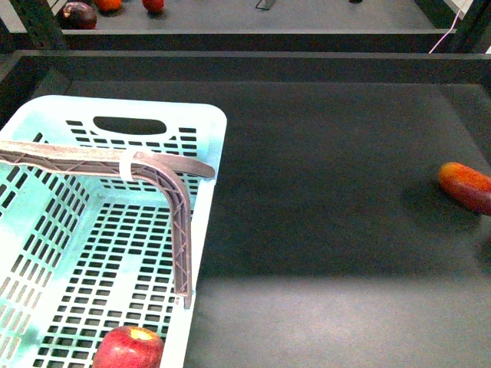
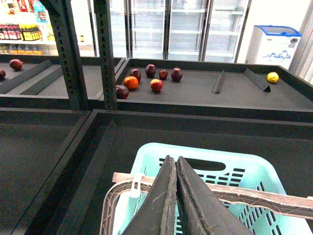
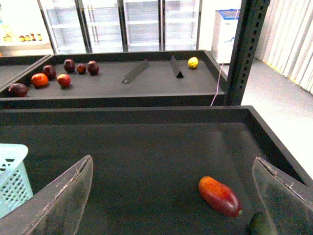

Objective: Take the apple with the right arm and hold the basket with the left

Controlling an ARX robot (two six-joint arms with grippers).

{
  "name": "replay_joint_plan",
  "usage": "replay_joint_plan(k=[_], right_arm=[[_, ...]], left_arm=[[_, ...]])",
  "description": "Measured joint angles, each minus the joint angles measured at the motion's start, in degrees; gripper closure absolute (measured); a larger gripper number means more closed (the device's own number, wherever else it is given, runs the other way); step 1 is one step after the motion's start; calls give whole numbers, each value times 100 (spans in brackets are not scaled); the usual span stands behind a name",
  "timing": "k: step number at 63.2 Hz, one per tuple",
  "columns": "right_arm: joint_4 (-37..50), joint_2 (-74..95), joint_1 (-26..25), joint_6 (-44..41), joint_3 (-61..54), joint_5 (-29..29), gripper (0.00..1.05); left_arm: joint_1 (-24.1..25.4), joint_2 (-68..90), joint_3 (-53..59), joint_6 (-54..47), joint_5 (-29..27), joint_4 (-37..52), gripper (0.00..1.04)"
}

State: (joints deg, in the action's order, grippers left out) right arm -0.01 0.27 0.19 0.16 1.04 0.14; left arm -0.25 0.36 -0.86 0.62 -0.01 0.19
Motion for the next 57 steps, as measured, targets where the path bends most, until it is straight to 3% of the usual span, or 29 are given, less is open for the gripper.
replay_joint_plan(k=[15,17,26,42,57], right_arm=[[0,0,0,0,0,0,9],[0,0,0,0,0,0,9],[0,0,0,0,0,0,9],[0,0,0,0,0,0,9],[0,0,0,0,0,0,9]], left_arm=[[0,0,0,4,0,-2,101],[0,0,0,2,0,-2,97],[0,0,0,0,0,-2,60],[0,0,0,0,0,-2,6],[0,0,0,-11,0,-4,7]])
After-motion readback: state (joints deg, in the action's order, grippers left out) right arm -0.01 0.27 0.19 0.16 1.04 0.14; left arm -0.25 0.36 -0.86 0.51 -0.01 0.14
